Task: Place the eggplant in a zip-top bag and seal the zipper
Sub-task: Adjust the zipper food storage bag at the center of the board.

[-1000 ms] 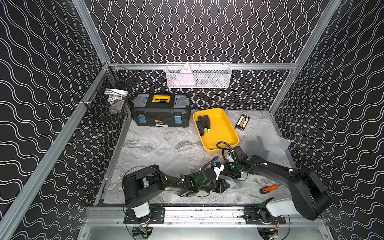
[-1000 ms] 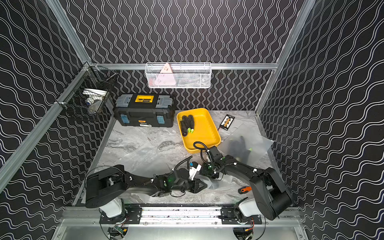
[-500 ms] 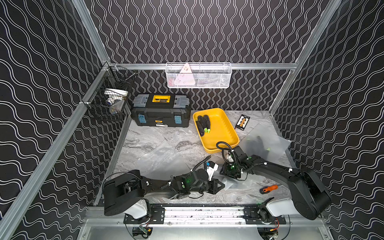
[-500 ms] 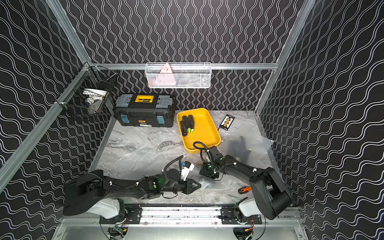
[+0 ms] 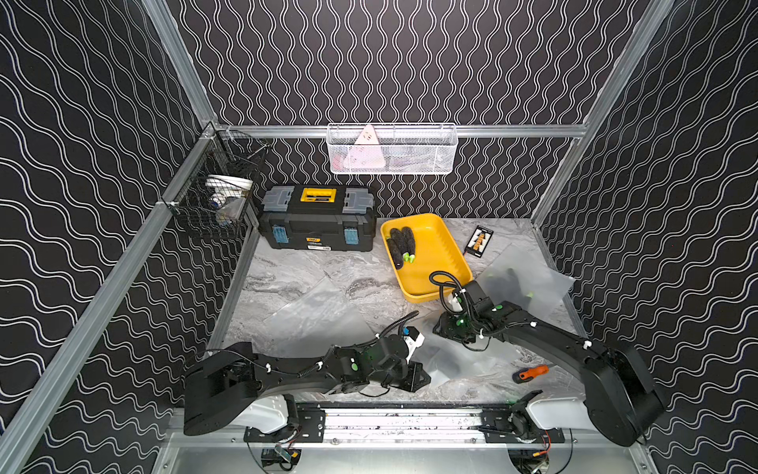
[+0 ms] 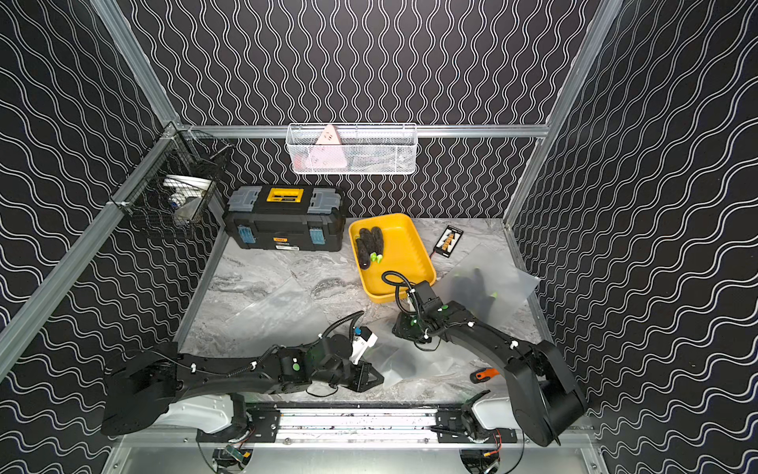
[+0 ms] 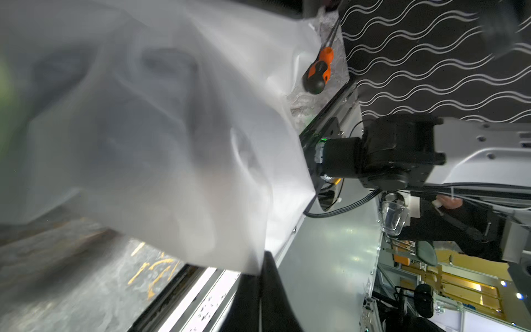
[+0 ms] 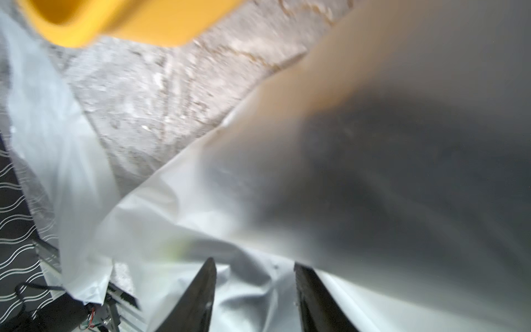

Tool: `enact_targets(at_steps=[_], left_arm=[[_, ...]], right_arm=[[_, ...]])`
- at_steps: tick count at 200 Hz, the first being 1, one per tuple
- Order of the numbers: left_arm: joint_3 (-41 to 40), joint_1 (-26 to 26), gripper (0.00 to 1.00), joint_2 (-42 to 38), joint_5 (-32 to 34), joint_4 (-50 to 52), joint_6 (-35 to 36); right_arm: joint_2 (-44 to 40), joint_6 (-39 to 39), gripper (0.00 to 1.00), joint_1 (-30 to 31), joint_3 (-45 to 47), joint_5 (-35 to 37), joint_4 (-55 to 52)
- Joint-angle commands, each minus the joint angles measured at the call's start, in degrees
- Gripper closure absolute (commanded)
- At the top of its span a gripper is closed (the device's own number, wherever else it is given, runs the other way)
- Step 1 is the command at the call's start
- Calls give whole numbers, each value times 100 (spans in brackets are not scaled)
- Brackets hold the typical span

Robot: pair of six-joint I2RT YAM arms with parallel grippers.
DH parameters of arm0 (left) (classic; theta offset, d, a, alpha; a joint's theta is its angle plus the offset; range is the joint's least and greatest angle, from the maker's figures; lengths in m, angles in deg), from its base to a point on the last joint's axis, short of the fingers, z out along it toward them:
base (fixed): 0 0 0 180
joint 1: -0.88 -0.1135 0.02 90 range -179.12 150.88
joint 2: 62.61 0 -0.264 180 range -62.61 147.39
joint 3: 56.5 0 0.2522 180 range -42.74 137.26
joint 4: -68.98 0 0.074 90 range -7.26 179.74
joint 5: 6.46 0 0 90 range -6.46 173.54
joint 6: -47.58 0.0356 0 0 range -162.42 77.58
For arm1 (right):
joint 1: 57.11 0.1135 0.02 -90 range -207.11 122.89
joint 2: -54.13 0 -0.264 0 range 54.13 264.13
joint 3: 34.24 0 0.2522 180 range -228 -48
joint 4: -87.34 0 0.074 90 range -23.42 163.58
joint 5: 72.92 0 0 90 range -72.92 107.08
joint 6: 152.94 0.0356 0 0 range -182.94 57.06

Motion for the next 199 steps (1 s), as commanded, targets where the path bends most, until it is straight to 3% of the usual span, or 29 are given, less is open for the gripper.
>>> enact_targets(at_steps=[1,29,62,87,133,173,199], left_arm=[[128,-227,63,-185,-94,771,169],[441,-985,49,-643,-262,1284,493],[930,-1713,47,-383,-386,1549,944],[998,-2041,47,200,-486,1174,1027],[1296,-2385,43,726,277,1534,1325],[1579,-2718,38,509,1359,2615,1729],[1682,-3204,37,482,1686,3059,1689]], right_arm=[[-187,-127,53,-7,-96,-13,-331],[-448,-215,54,10,-75,-399,-554],[-623,-248,58,200,117,-1261,-461],[-418,-212,59,557,173,-1250,-405],[236,-136,57,618,174,-968,-460],[-349,-195,53,600,-468,-433,-702],[-129,-378,53,615,-1004,-367,-689]])
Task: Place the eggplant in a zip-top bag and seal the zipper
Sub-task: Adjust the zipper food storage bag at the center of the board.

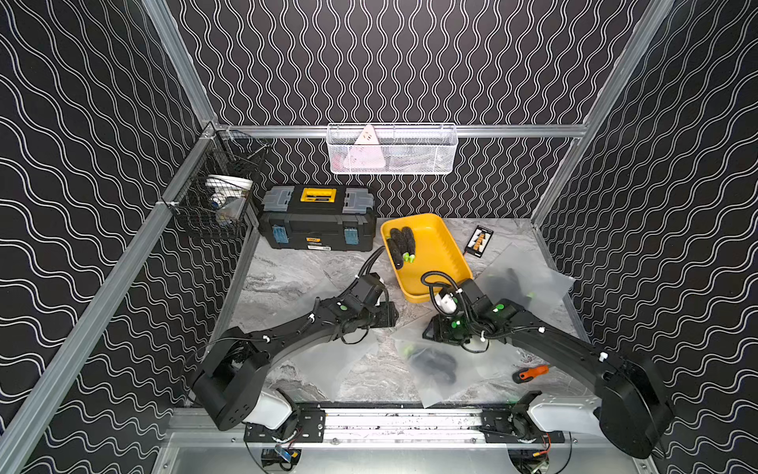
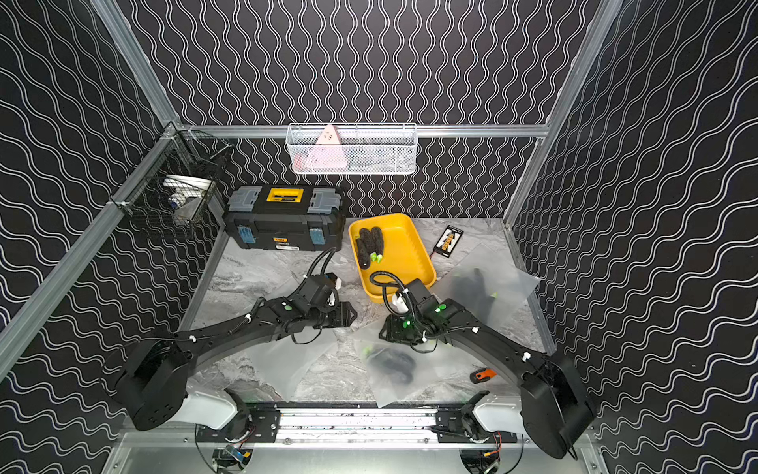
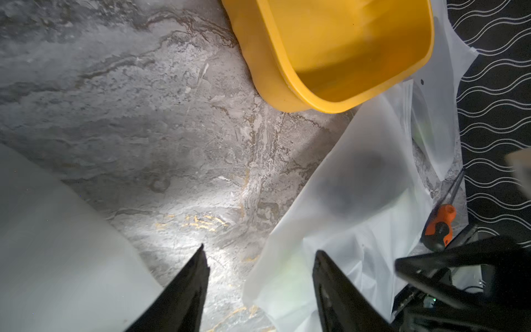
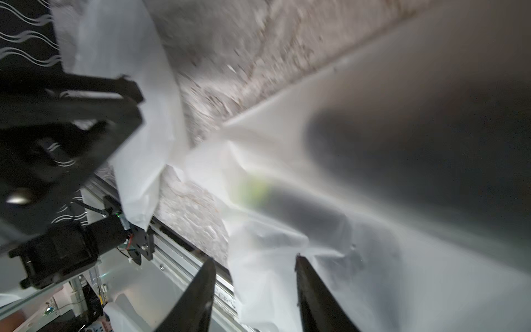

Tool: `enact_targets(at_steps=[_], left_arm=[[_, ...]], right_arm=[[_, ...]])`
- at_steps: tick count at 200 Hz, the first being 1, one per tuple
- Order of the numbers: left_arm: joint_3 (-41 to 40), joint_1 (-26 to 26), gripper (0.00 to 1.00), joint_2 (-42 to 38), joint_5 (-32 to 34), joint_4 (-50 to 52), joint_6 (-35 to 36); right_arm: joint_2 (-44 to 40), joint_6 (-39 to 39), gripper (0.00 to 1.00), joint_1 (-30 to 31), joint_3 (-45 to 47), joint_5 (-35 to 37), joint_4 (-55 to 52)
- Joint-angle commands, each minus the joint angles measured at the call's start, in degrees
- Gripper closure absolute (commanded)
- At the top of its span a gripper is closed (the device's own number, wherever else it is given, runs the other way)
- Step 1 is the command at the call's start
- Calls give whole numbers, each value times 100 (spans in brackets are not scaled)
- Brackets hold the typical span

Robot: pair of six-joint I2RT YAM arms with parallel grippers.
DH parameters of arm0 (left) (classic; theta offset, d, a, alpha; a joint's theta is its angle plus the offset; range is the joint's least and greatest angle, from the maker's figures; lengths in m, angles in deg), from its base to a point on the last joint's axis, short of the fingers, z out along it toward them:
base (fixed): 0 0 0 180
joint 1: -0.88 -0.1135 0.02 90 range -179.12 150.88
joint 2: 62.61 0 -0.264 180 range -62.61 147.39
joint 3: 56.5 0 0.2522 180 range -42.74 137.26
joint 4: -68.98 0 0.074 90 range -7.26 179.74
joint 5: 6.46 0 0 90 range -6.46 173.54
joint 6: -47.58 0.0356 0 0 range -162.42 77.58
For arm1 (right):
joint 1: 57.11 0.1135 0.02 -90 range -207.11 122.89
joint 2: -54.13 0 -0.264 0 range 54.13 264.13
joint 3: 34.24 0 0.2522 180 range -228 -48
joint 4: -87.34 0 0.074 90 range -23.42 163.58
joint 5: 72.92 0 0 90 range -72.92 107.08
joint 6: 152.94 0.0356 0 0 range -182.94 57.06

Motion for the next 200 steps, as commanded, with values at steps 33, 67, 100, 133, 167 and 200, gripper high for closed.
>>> enact_targets(at_steps=[33,67,100,133,167,200], left_arm=[[273,-1027,36,-189,1071,1165,-29],[518,-1903,34,-298,1133,1464,-37],[728,-2480,34,-253,871,1534,-30],[707,-2950,33,-401,653,1534,-89],[559,-3302,33,-585,452,1506,-119],[445,-3472,33,-678,371,1503,-106]], right_arm=[[921,-239,53,375,-869,254,552],[2013,-214,52,840,-1640,214,1184],[3106,-173,51,1163,-2508,229,1358],[3997,-96,51,1395,-2949,210,1532],[4540,-167,50,1599,-3182,557,1577],[4876,-248,55,1745,-3375,734,1446]])
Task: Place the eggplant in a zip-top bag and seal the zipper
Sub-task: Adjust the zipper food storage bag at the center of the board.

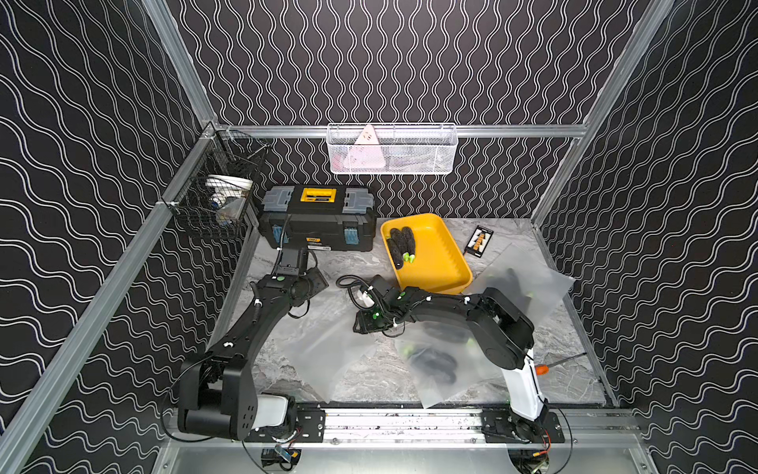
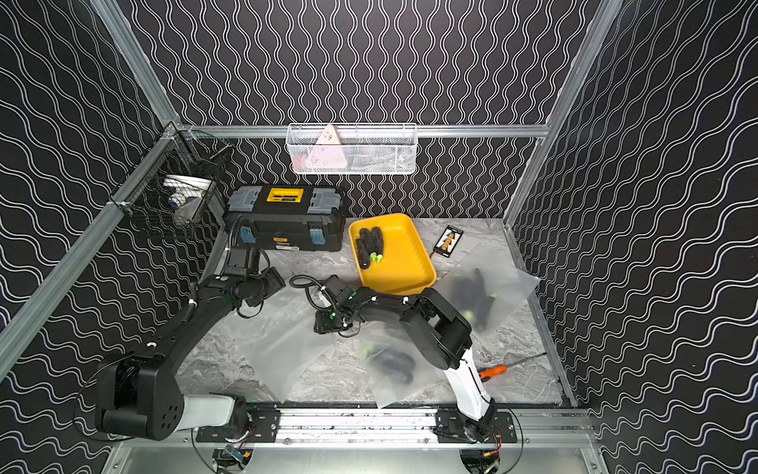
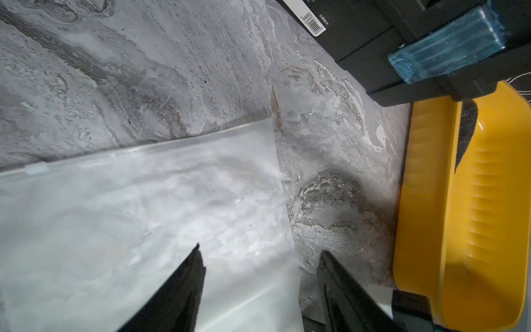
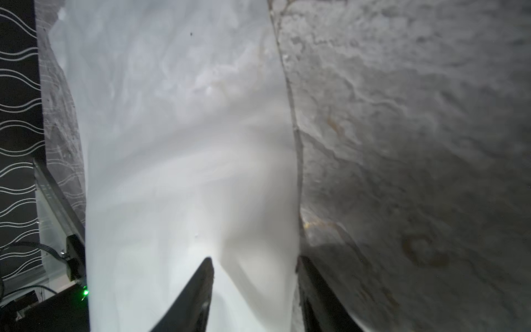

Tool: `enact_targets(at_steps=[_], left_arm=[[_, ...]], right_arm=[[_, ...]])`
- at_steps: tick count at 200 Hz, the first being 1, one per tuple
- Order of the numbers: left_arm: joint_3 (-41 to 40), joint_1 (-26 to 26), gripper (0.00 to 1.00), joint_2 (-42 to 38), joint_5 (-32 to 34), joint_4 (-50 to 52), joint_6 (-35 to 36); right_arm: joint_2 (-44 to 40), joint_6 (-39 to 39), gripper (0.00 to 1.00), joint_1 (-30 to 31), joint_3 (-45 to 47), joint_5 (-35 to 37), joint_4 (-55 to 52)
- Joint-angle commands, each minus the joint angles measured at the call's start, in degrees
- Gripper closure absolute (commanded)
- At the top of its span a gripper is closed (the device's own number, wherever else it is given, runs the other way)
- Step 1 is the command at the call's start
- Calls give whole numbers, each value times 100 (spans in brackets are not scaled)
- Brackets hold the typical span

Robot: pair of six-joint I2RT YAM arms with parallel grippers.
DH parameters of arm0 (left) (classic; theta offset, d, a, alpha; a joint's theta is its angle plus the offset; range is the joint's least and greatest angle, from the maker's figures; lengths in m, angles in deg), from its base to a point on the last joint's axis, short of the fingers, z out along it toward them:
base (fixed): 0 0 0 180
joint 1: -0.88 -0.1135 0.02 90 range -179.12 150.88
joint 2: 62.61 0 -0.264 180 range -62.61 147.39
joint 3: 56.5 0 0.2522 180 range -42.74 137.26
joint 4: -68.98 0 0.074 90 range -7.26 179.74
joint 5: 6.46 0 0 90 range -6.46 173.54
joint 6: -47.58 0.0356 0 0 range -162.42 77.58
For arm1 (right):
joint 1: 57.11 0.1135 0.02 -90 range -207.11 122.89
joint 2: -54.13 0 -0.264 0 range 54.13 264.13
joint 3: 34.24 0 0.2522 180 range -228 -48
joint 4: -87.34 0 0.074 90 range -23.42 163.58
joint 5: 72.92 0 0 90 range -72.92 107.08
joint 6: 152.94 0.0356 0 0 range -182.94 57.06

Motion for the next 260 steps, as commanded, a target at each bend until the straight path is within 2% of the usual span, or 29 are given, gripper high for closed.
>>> enact_targets(at_steps=[1,14,40,62,116,171,199,222,237,251,260], left_arm=[[-69,-100,33,-84,-118,51,-62],[-103,-142,33,-120,-135,44,-57],[-122,-150,33,-116,-142,47,-27],[-136,-151,33,-73,-174,32,16],[-52,-147,33,110,-438,-10,175],[214,5,33,346,-756,-88,231],[375,135,33,518,-759,-82,256],[413,260,33,645,-675,-105,244],[415,325,33,732,-598,-107,245],[422,325,33,812,-572,-118,244],[441,325,33,849,-524,-92,261]], right_arm=[[192,-95,55,91,-101,290,-104],[234,-56,63,100,-23,252,0],[59,94,88,104,276,142,412],[-285,200,100,98,459,24,692],[-1615,476,100,43,1054,287,860],[-3080,352,100,25,2034,1365,-301],[-3731,397,100,25,2382,1574,-998],[-3906,354,100,57,2563,1187,-1364],[-3812,260,100,82,2693,540,-1343],[-3581,105,91,84,2632,149,-1453],[-3468,82,81,78,2565,197,-1538]])
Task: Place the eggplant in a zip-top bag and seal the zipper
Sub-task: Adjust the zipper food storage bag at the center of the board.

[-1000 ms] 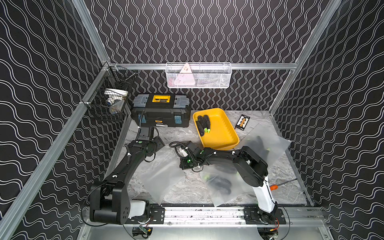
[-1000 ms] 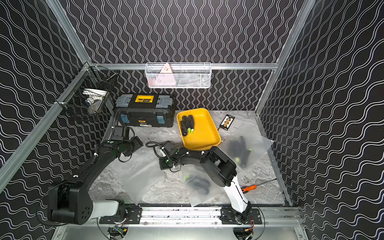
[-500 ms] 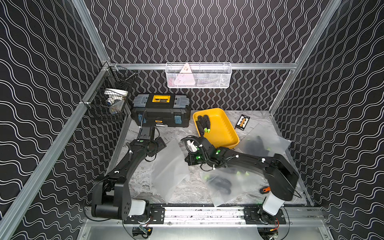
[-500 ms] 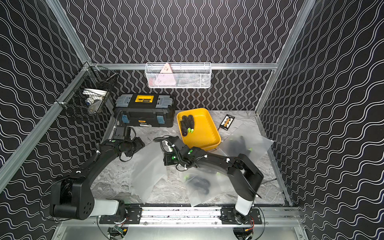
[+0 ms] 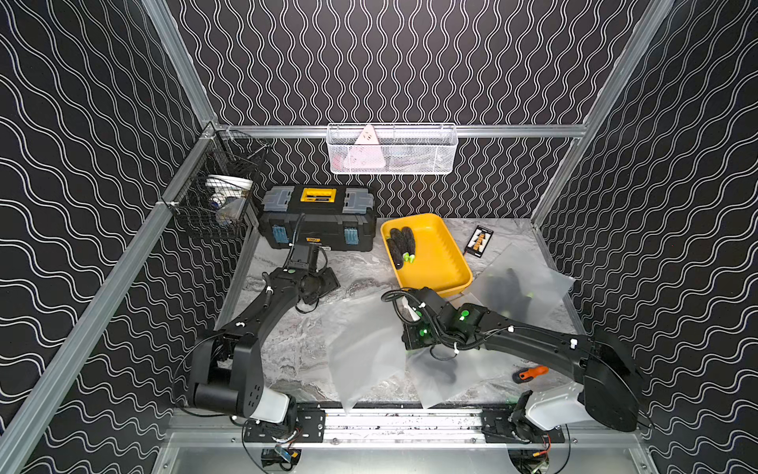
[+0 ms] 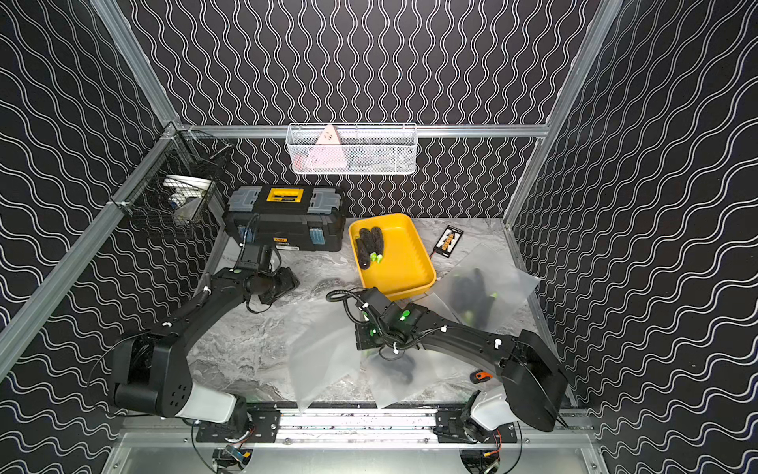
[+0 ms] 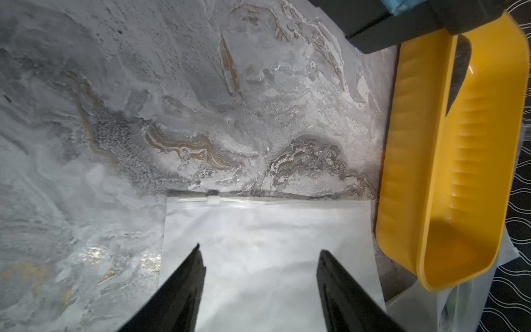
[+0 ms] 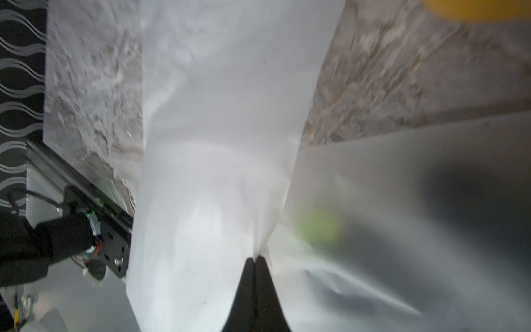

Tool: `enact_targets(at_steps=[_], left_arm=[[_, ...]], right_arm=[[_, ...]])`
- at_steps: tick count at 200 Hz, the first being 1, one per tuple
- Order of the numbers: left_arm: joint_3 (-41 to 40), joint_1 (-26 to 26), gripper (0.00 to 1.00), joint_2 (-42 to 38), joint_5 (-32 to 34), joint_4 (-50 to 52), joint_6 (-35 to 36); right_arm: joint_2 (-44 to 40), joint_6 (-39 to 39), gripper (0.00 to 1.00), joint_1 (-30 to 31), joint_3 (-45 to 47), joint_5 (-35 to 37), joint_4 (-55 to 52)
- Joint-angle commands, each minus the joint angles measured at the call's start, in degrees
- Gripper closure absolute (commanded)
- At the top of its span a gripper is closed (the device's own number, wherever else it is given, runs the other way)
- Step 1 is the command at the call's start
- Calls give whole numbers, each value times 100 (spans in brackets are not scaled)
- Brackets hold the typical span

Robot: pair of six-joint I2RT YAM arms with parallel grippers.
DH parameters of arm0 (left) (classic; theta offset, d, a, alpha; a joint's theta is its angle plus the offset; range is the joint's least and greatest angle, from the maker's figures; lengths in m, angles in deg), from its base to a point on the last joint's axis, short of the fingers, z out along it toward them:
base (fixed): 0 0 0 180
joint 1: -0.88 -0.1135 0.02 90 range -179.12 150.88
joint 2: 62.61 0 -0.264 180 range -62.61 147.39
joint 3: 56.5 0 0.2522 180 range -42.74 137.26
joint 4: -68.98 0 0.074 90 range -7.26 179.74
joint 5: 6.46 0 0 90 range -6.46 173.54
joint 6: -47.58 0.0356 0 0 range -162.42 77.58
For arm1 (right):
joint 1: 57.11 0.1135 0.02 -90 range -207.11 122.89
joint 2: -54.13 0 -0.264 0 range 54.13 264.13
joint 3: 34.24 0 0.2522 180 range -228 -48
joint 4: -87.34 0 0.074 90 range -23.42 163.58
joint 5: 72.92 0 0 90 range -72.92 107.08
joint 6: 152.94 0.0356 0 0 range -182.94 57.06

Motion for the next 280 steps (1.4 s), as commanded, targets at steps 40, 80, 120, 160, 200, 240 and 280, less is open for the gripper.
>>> enact_targets(at_steps=[40,80,120,160,200,240,280], left_arm=[[125,8,33,37,318,57,185],[-14,9,33,-17,277,31,185],[-30,8,33,-89,298,92,218],[-60,8,33,-114,252,113,212],[-27,13,33,-100,202,117,186],[11,8,33,-97,99,120,150],[369,-7,33,-122,-31,302,152]], right_arm=[[278,-273,55,-724,-327,-129,-107],[975,-469,53,-1341,-633,-506,611],[1787,-305,52,-1316,-1122,-854,957],[2204,-42,52,-1156,-1129,-932,1198],[2253,205,78,-994,-1035,-1019,1752],[1600,186,100,-909,-731,-788,2603],[798,-484,100,-613,-742,222,2708]])
